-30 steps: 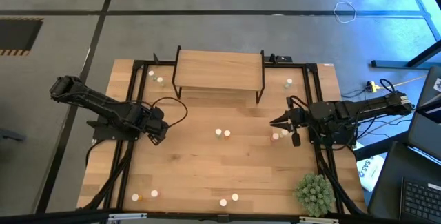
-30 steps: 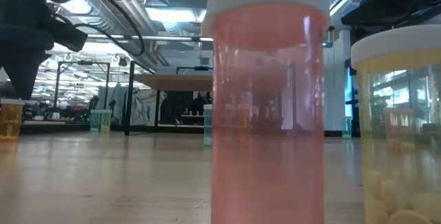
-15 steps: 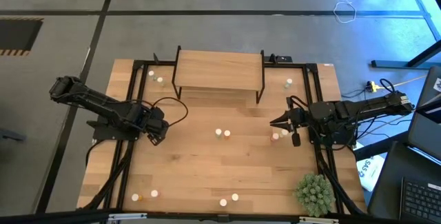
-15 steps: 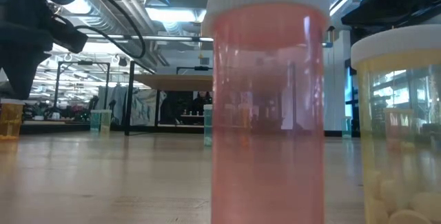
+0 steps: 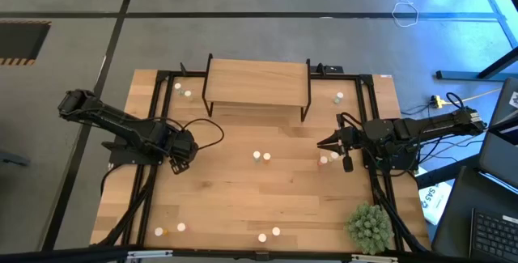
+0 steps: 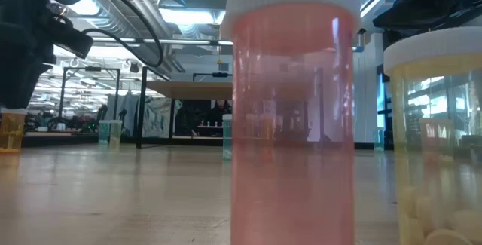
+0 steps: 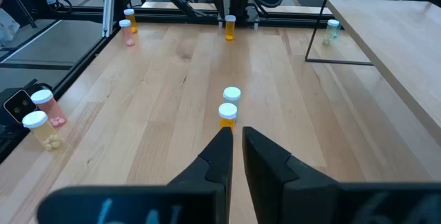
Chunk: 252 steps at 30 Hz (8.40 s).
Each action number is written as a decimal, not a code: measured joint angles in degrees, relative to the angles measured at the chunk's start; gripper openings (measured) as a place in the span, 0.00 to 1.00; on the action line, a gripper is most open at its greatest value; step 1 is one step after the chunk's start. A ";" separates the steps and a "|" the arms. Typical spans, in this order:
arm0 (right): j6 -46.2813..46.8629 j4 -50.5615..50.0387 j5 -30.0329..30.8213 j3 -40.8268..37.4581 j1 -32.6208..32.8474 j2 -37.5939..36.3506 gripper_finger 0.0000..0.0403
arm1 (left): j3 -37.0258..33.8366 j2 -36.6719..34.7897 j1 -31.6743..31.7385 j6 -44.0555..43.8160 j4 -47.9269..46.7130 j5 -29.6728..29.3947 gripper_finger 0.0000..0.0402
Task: Pick and place medicine bottles onto shelf by color
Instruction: Put the top left orange pill bottle on the shelf
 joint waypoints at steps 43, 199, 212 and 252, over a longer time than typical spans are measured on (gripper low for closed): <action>0.01 0.01 0.00 0.00 0.00 0.02 0.10 | -1.18 3.73 0.00 -0.45 2.71 0.38 0.26; 23.96 -33.90 14.82 40.19 -10.49 24.67 0.10 | 85.94 56.27 59.76 64.29 -21.10 -8.89 0.29; 23.74 -33.90 14.82 40.19 -10.49 24.67 0.10 | 85.81 56.58 59.75 64.28 -20.98 -8.22 0.35; 22.70 -33.79 14.83 40.19 -10.49 24.65 0.10 | 86.06 56.14 59.76 63.15 -21.36 -10.05 0.37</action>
